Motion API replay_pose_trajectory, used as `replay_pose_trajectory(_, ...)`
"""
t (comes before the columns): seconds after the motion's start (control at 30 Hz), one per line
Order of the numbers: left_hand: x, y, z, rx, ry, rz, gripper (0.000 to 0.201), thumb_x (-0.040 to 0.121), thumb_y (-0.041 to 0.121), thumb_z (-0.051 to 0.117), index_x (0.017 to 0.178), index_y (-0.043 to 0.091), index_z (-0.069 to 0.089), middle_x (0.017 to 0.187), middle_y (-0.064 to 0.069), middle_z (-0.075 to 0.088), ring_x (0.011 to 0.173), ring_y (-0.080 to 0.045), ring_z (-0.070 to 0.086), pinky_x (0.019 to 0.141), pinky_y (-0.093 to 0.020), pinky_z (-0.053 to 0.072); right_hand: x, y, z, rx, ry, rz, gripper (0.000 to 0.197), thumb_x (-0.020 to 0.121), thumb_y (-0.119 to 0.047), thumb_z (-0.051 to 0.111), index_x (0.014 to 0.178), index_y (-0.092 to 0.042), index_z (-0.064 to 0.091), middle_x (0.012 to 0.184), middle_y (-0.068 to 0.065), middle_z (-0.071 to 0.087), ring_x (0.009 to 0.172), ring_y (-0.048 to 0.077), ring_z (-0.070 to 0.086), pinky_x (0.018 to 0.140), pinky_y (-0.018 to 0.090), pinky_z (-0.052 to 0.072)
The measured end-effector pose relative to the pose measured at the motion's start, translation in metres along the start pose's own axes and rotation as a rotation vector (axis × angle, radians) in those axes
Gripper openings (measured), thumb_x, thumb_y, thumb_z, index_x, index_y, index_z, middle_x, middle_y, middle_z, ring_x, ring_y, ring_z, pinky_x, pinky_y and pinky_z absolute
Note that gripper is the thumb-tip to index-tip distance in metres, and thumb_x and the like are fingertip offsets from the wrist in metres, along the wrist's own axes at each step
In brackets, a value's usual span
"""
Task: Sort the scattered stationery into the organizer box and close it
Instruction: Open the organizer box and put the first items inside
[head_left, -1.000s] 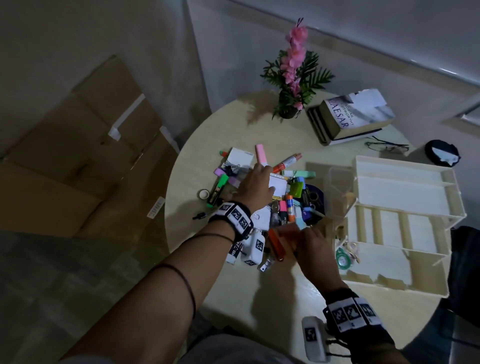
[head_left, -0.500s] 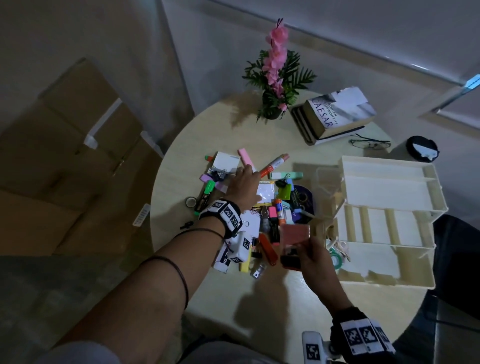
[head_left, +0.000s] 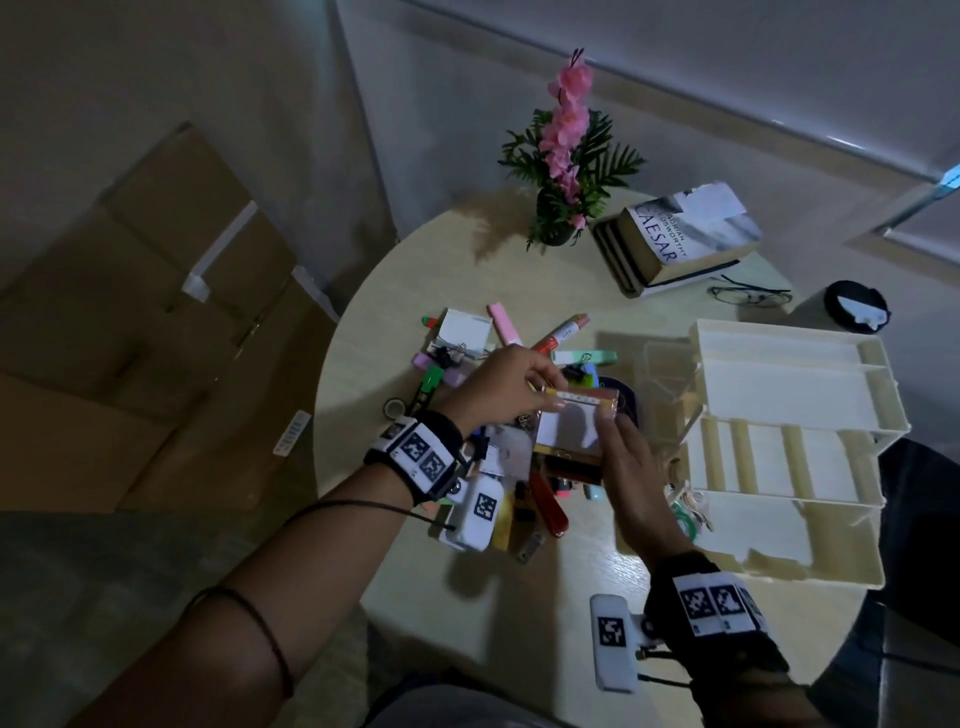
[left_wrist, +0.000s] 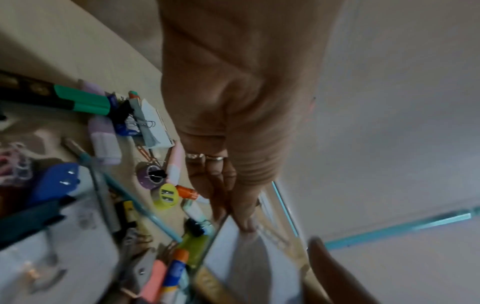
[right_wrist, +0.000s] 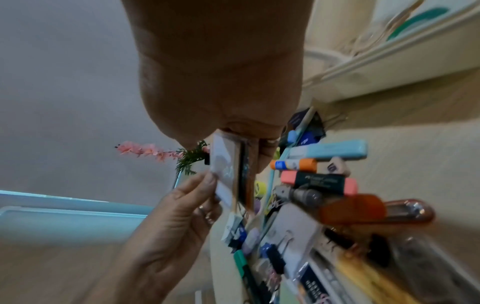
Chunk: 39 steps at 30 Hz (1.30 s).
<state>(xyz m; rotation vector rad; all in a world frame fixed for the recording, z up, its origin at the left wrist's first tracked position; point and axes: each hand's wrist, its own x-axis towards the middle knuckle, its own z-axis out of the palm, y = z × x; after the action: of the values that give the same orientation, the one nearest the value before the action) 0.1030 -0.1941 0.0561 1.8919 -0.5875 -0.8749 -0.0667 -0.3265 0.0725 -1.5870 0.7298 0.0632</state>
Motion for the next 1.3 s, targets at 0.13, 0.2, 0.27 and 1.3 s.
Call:
replay_pose_trajectory(0.13, 0.002, -0.007, -0.005, 0.045, 0.098, -0.035, 0.030, 0.080, 0.032, 0.090, 0.102, 0.019, 0.075, 0.090, 0.009, 0.072, 0.079, 0.001, 0.066, 0.069, -0.020, 0.055, 0.003, -0.005, 0.013, -0.068, 0.015, -0.031, 0.014, 0.110, -0.026, 0.053, 0.118, -0.018, 0.061, 0.088, 0.001, 0.072, 0.067, 0.006, 0.068, 0.051, 0.015, 0.048)
replay_pose_trajectory(0.2, 0.014, -0.015, -0.026, 0.202, 0.279, -0.064, 0.027, 0.085, 0.039, 0.084, 0.100, 0.019, 0.074, 0.095, 0.004, 0.074, 0.086, -0.010, 0.070, 0.076, -0.032, 0.060, 0.004, 0.004, 0.008, -0.097, 0.062, -0.035, 0.017, 0.108, -0.028, 0.057, 0.109, -0.013, 0.062, 0.085, 0.006, 0.071, 0.070, 0.012, 0.069, 0.058, 0.023, 0.053)
replay_pose_trajectory(0.27, 0.030, -0.028, -0.052, 0.410, 0.472, -0.144, 0.022, 0.091, 0.035, 0.076, 0.104, 0.017, 0.073, 0.107, -0.004, 0.073, 0.097, -0.023, 0.069, 0.086, -0.039, 0.058, 0.000, 0.012, 0.002, -0.086, 0.070, -0.003, 0.017, 0.108, -0.030, 0.056, 0.110, -0.014, 0.063, 0.092, 0.009, 0.073, 0.080, 0.017, 0.072, 0.071, 0.036, 0.058)
replay_pose_trajectory(1.3, -0.028, 0.009, 0.004, -0.362, 0.306, -0.083, 0.017, 0.094, 0.010, 0.076, 0.110, 0.009, 0.074, 0.100, -0.005, 0.079, 0.087, -0.010, 0.074, 0.071, -0.027, 0.060, -0.046, 0.033, -0.060, -0.022, 0.132, 0.006, 0.004, 0.097, -0.014, 0.074, 0.093, -0.014, 0.075, 0.090, 0.000, 0.081, 0.079, 0.018, 0.075, 0.069, 0.035, 0.059)
